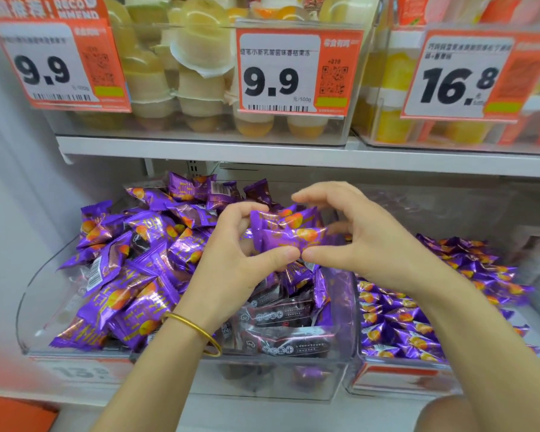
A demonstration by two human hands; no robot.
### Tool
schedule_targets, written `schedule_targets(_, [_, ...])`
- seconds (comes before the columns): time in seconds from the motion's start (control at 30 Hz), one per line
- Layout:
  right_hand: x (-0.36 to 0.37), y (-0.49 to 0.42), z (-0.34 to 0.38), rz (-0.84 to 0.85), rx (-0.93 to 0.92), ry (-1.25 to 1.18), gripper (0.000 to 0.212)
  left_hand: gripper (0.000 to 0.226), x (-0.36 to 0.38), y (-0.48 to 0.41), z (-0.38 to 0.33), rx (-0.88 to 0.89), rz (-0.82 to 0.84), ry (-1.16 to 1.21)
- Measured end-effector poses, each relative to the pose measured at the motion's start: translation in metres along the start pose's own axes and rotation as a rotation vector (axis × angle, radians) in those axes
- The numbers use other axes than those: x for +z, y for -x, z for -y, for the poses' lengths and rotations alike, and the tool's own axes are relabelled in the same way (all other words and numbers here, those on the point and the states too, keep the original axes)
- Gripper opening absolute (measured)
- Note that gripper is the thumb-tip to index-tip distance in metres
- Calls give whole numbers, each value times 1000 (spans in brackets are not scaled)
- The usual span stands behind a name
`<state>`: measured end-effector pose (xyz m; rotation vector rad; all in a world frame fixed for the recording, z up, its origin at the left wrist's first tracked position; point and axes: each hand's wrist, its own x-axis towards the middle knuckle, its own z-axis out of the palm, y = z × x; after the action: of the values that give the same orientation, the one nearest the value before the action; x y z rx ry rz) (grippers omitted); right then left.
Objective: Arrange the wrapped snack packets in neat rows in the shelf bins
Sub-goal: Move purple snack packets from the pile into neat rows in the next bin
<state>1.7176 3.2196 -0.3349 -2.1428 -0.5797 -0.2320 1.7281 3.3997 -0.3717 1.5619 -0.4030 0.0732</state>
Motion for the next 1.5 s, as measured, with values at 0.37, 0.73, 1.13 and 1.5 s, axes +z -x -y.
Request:
schedule_targets(0.37, [-67,43,-2,106,125,-82,55,48,63,0,-24,103,291,19])
schedule_targets(0.73, [-178,124,-71,24,443,160,63,40,228,-28,-9,75,454,-172])
schedule_targets(1.13, [-193,130,-135,368,508,1009,49,42,292,-59,40,118,614,-738])
schedule_targets(1.5, [-167,139,-164,461,561,1057,59,28,282,-56,68,211,760,-1010])
